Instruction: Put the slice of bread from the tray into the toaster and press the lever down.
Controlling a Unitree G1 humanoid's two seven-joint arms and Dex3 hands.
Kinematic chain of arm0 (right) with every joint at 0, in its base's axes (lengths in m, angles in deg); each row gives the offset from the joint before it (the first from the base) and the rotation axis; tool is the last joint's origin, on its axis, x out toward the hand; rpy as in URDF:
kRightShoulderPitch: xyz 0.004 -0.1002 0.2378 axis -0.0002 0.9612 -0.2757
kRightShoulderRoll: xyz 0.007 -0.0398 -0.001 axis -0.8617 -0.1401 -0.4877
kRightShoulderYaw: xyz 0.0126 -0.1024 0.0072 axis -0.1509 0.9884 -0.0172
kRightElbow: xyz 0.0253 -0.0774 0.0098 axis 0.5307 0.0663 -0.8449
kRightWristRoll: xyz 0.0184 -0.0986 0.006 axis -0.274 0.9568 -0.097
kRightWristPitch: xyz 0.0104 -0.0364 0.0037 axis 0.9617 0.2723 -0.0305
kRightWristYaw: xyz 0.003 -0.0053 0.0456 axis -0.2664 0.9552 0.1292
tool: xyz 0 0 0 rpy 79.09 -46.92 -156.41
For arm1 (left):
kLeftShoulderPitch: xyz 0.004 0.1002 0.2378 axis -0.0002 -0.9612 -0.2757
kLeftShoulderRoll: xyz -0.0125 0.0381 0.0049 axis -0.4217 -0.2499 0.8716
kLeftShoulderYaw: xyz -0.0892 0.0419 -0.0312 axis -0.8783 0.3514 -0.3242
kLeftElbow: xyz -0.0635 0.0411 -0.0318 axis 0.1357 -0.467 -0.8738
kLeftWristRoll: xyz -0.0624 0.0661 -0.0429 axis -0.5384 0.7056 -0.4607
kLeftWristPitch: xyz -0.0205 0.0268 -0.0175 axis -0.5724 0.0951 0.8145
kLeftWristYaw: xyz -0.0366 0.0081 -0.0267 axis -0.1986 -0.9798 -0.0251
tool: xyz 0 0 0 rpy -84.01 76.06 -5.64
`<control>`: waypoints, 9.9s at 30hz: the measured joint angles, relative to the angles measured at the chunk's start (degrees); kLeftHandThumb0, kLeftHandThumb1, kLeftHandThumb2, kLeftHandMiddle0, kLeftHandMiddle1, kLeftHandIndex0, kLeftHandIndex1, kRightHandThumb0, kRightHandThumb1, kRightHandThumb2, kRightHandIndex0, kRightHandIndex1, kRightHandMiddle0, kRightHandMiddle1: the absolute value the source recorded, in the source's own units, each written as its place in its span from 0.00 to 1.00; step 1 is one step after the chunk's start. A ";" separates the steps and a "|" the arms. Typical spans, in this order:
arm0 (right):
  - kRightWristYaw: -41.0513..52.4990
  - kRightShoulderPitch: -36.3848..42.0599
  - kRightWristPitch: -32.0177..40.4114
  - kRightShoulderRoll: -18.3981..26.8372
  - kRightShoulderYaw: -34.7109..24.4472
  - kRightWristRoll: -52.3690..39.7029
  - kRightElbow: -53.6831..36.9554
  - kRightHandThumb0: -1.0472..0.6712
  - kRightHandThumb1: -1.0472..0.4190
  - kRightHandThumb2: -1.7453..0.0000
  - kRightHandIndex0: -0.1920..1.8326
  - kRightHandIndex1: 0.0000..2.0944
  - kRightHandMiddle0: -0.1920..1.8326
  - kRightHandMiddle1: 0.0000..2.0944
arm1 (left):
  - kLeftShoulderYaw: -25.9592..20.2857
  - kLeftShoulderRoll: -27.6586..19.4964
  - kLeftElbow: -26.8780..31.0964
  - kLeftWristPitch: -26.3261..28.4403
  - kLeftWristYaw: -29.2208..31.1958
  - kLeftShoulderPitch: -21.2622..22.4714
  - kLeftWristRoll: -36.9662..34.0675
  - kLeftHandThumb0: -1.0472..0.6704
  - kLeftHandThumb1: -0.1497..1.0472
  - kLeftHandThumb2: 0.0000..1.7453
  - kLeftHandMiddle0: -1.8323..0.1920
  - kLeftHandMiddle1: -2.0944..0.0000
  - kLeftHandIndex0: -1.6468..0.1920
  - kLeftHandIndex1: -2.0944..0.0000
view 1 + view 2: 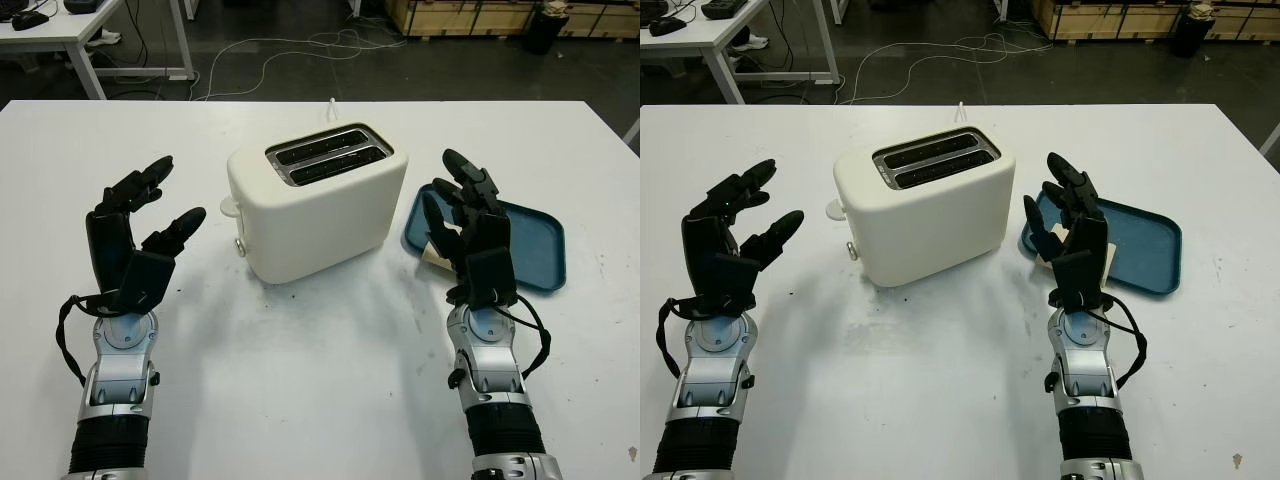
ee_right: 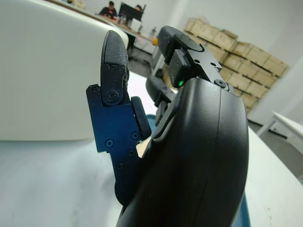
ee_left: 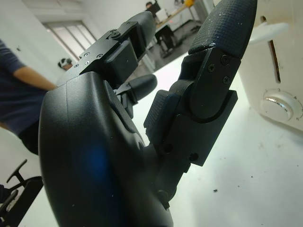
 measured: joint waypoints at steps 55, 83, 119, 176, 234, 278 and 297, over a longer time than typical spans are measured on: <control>-15.63 13.07 2.37 25.57 9.16 48.59 -4.36 0.30 0.27 1.00 0.21 0.24 0.33 0.05 | -0.09 -0.04 -1.04 -0.51 -1.01 0.24 1.74 0.04 0.82 0.00 0.91 0.29 0.90 0.36; -29.44 7.94 12.46 29.18 18.89 54.13 8.95 0.42 0.22 1.00 0.27 0.17 0.35 0.02 | -0.02 -0.01 -1.04 -0.51 0.67 0.23 1.64 0.05 0.80 0.00 0.90 0.29 0.89 0.36; -26.71 5.94 23.93 29.53 22.01 57.27 5.08 0.36 0.09 0.99 0.59 0.83 0.57 0.62 | -0.27 0.34 -1.05 -1.30 0.42 0.23 1.62 0.05 0.81 0.00 0.89 0.30 0.89 0.37; 38.40 -63.68 -15.33 32.67 10.03 7.98 51.89 0.32 0.09 0.92 0.64 0.83 0.55 0.83 | -0.19 0.83 -1.20 -1.24 0.00 0.36 1.63 0.04 0.82 0.00 0.89 0.31 0.88 0.37; 47.03 -67.71 -9.44 20.47 16.39 15.83 58.63 0.26 0.09 0.90 0.65 0.83 0.56 0.83 | -0.23 0.89 -1.23 -1.22 -1.07 0.35 1.70 0.03 0.83 0.00 0.89 0.31 0.89 0.36; 38.88 -62.75 -14.98 17.48 23.59 20.25 59.01 0.27 0.09 0.88 0.64 0.83 0.52 0.83 | -0.18 1.09 -1.23 -1.11 -1.06 0.33 1.68 0.03 0.83 0.00 0.89 0.31 0.89 0.36; 25.02 -62.17 -17.55 20.04 29.05 30.87 56.12 0.10 0.13 1.00 0.23 0.49 0.48 0.04 | -0.13 1.29 -1.22 -0.97 -1.02 -0.05 1.66 0.04 0.82 0.00 0.89 0.31 0.89 0.36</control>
